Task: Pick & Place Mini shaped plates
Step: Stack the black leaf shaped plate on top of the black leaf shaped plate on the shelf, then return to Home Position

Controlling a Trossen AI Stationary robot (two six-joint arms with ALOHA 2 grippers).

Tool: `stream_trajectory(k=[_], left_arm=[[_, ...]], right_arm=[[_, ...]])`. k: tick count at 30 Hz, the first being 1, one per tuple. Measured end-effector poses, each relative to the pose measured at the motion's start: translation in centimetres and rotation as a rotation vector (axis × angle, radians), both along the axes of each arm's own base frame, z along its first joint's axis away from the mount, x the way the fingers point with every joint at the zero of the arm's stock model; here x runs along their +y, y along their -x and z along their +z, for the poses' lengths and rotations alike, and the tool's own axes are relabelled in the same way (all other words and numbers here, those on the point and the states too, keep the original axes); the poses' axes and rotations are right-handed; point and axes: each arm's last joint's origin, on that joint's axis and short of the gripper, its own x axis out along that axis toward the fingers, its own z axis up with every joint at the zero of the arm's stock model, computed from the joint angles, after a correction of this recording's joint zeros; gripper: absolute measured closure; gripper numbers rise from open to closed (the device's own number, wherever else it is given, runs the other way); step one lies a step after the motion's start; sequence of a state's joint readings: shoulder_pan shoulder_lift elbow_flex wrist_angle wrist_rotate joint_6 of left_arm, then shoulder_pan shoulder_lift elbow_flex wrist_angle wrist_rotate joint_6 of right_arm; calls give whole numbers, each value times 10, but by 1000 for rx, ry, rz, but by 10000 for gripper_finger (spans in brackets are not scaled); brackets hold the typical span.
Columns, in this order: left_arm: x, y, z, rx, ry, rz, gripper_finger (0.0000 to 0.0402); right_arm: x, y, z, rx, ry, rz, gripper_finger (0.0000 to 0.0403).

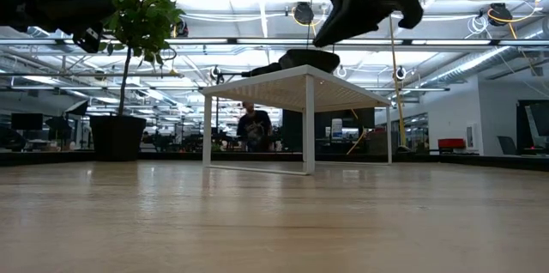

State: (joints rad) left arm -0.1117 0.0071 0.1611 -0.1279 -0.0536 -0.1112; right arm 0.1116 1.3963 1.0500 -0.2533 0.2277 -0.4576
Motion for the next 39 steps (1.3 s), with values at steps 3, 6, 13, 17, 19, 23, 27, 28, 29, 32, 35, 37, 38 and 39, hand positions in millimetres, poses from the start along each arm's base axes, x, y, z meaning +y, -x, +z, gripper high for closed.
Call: stream_trajectory(k=[3, 6, 13, 17, 19, 23, 27, 28, 29, 32, 35, 37, 38, 39], left_arm=[[0, 0, 0, 1, 0, -1, 346], [0, 0, 0, 2, 1, 0, 346], [0, 0, 0, 1, 2, -1, 346], [0, 0, 0, 2, 2, 0, 346], [0, 0, 0, 2, 2, -1, 346], [0, 0, 0, 2, 1, 0, 346], [0, 0, 0, 2, 1, -1, 346], [0, 0, 0, 3, 1, 0, 346], [0, 0, 0, 3, 1, -1, 346], [0, 0, 0, 1, 1, -1, 346], [0, 0, 0, 2, 0, -1, 346], [0, 0, 0, 2, 0, 0, 346], [0, 0, 0, 2, 1, 0, 346], [0, 0, 0, 1, 0, -1, 346]], right_arm=[[-1, 2, 2, -7, 29, -56, 402], [3, 8, 10, -51, -31, -98, 402], [15, 49, 45, -125, -186, -120, 402], [12, 87, 58, -169, -343, -131, 401], [9, 108, 54, -212, -422, -120, 402], [1, 149, 28, -336, -532, -117, 402], [-7, 182, 0, -476, -616, -136, 402], [-9, 188, -6, -506, -636, -134, 402], [-10, 192, -12, -530, -648, -130, 402], [-11, 200, -31, -587, -667, -112, 403], [-12, 205, -46, -632, -677, -98, 403], [-13, 207, -55, -647, -681, -93, 403], [-13, 208, -59, -652, -682, -92, 403], [-13, 208, -62, -657, -683, -90, 403]])
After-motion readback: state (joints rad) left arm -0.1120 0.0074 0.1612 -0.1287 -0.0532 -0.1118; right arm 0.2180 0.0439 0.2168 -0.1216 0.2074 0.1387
